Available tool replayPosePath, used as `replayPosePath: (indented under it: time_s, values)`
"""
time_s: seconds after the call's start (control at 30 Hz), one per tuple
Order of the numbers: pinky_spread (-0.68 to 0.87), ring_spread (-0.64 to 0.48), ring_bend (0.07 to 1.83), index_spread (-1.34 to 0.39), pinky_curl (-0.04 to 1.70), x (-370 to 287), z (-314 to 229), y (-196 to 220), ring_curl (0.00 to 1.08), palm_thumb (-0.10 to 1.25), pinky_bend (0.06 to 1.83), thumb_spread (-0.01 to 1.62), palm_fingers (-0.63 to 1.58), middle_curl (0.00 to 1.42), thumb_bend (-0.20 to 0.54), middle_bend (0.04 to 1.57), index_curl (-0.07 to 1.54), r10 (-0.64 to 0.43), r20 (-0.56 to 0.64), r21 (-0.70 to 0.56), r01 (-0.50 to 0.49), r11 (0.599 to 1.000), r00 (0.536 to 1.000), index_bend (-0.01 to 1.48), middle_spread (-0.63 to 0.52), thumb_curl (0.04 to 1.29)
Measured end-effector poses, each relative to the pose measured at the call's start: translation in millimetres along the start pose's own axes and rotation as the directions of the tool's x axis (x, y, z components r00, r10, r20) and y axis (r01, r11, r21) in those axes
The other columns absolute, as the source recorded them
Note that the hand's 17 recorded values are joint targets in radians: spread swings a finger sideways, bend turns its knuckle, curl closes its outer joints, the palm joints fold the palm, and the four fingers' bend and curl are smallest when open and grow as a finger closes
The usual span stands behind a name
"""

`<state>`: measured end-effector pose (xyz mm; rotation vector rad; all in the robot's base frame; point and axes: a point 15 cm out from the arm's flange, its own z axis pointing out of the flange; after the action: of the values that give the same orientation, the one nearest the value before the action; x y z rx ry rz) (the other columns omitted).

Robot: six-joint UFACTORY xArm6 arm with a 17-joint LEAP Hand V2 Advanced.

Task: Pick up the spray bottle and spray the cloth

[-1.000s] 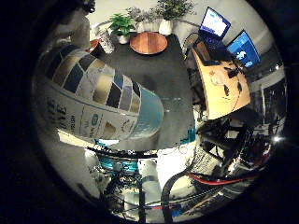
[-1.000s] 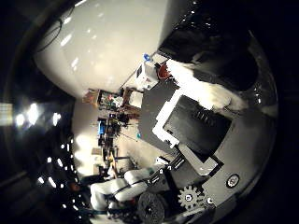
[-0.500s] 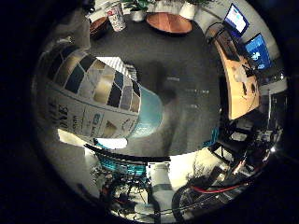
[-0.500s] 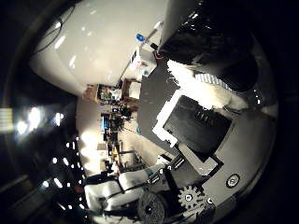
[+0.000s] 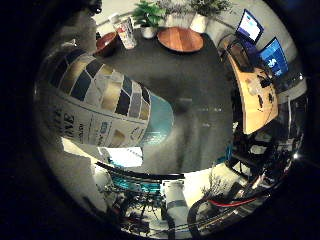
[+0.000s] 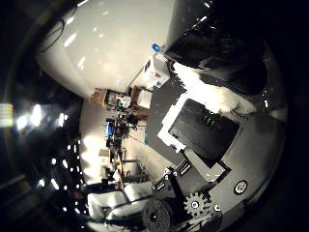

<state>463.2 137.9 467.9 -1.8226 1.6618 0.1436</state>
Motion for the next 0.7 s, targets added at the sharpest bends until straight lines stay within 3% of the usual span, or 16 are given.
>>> replayPosePath:
  time_s: [0.33,0.57,0.7]
  values:
    - [-0.31,-0.21,1.44,-0.3,0.64,-74,4,-43,0.62,0.94,1.31,0.79,1.2,0.76,-0.017,1.3,0.67,-0.027,0.176,0.142,0.002,0.99,0.984,1.13,-0.2,0.95]
    - [-0.32,-0.21,1.44,-0.3,0.63,-129,44,-58,0.62,0.92,1.31,0.85,1.2,0.76,-0.015,1.29,0.67,-0.033,0.368,0.174,-0.034,0.984,0.929,1.13,-0.2,0.94]
    - [-0.32,-0.21,1.44,-0.3,0.63,-151,64,-60,0.62,0.93,1.31,0.88,1.2,0.76,-0.013,1.29,0.66,-0.017,0.484,0.166,-0.073,0.983,0.875,1.12,-0.2,0.93]
